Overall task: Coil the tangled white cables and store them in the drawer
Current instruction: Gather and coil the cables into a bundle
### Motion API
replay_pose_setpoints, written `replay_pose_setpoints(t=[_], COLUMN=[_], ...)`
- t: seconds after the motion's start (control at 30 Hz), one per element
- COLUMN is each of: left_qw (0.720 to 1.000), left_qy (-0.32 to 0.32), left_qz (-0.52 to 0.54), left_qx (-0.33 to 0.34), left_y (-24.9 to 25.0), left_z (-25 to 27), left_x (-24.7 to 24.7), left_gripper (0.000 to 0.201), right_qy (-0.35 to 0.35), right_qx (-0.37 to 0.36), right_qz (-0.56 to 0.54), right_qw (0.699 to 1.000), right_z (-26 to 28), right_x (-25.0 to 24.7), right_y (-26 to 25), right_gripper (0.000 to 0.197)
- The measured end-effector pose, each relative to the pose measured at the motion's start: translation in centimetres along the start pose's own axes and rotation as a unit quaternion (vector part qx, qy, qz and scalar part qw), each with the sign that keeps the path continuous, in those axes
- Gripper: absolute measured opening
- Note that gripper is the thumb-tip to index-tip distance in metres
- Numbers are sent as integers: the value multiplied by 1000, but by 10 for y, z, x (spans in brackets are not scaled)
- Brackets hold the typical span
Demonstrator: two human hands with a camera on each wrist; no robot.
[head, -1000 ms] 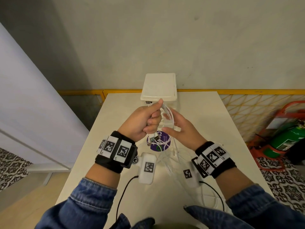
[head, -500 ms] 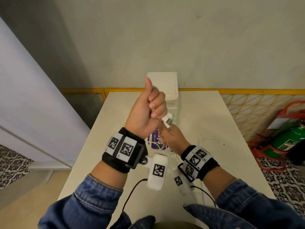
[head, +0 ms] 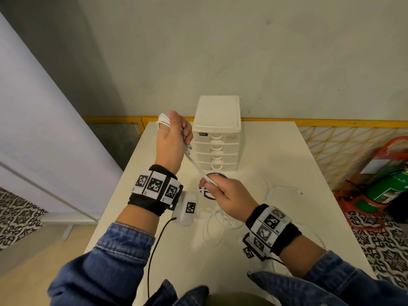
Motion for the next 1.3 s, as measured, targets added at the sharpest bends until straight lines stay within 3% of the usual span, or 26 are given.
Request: replay_pose_setpoints(t=[0.17,0.27,0.37,0.47,0.6,0.73,0.83,1.0,1.1,1.23,1.3], left_qw=[990,957,919,908,892,890,881,882,880,864,852], left_qy=[-30,-89,-171,-243,-332,-343,-374,-352,-362,-397,-405], left_qz=[-136,-268,-337,-295,-169,-147,-123,-132,-109,56,125], left_qx=[-22,-67,-109,-173,-255,-261,-260,-285,-287,-304,-309], left_y=[-13,-25,-31,-37,-45,-49,-54,-59,-58,-50,-45], left_z=[0,2,16,30,36,36,40,47,51,50,48], left_x=[4,3,6,14,24,22,19,23,26,23,21], left_gripper=[40,48,69,80,76,70,65,48,50,50,48], right_qy=[-14,21,40,72,106,121,95,86,93,135,147], right_qx=[-48,-50,-70,-60,-26,-27,2,83,109,146,179], right_qz=[47,42,32,41,10,-58,-125,-194,-208,-236,-226], right_qw=[998,998,996,995,994,991,988,974,968,951,946], right_z=[-7,-15,-23,-27,-29,-30,-31,-22,-19,-10,1], right_x=[-5,-22,-36,-49,-59,-60,-64,-62,-57,-52,-45], right_y=[-11,-17,-25,-23,-15,-8,-2,9,16,26,34], right_gripper=[36,34,26,14,5,19,27,25,25,21,34])
Point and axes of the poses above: each hand's wrist, its own z-axis away from the middle knuckle, its own x-axis out of the palm, y = z × x, the point moved 2 cm from there along -z, towards the middle knuckle, and after that the axes turned 14 degrees about -x, right-handed, at the moved point
